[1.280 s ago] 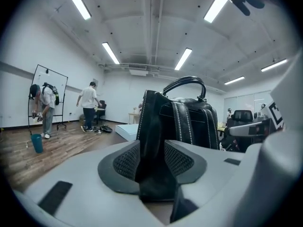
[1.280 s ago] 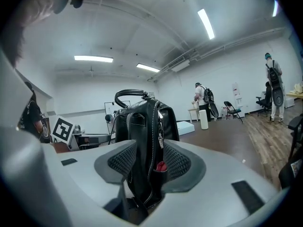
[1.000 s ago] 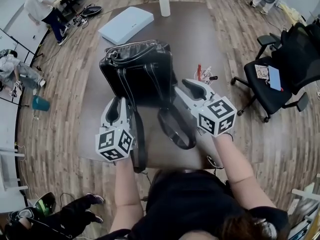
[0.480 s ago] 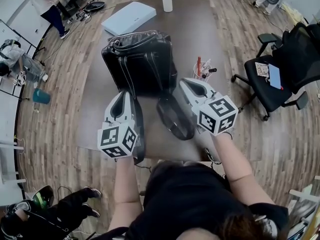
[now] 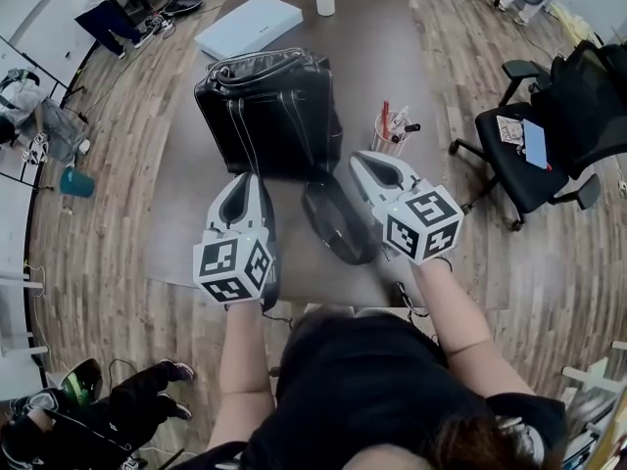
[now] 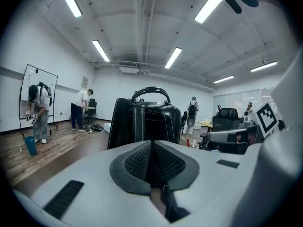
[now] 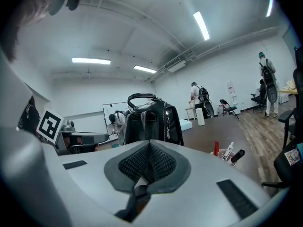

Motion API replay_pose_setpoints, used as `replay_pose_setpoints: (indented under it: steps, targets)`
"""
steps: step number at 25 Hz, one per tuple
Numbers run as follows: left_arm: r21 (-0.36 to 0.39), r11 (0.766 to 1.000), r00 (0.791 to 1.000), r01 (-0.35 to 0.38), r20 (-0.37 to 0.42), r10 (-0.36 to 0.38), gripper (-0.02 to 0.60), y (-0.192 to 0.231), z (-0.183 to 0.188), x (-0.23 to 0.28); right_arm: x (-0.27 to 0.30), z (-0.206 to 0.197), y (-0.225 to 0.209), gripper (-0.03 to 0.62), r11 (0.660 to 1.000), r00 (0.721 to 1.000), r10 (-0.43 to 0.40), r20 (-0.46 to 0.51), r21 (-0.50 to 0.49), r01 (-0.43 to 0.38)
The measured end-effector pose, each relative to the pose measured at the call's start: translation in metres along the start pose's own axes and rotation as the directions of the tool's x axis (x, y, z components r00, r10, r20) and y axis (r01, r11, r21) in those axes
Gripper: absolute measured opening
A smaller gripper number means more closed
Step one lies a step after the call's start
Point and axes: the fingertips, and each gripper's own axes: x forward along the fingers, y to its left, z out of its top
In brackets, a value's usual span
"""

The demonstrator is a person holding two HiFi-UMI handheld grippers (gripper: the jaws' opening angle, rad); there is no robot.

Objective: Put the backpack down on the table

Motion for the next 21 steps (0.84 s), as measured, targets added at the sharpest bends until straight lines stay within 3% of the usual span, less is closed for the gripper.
replay_pose_setpoints:
  steps: [7,21]
  targets:
    - [-0.012,1.000,1.000,0.006,-0.022,-0.006,0.044,-0.002,-0.007,0.002,0.000,0.001,-0.003,0.017,0.999,1.000,-0.017,0.012,0.042,0.016]
    - [-0.027,0.999,0.999,0.028,-0.038,-0.029,0.044,-0.007,-0.012,0.014,0.002,-0.003,-0.006,0.017,1.000,1.000,-0.017,-0.013,0.017,0.018]
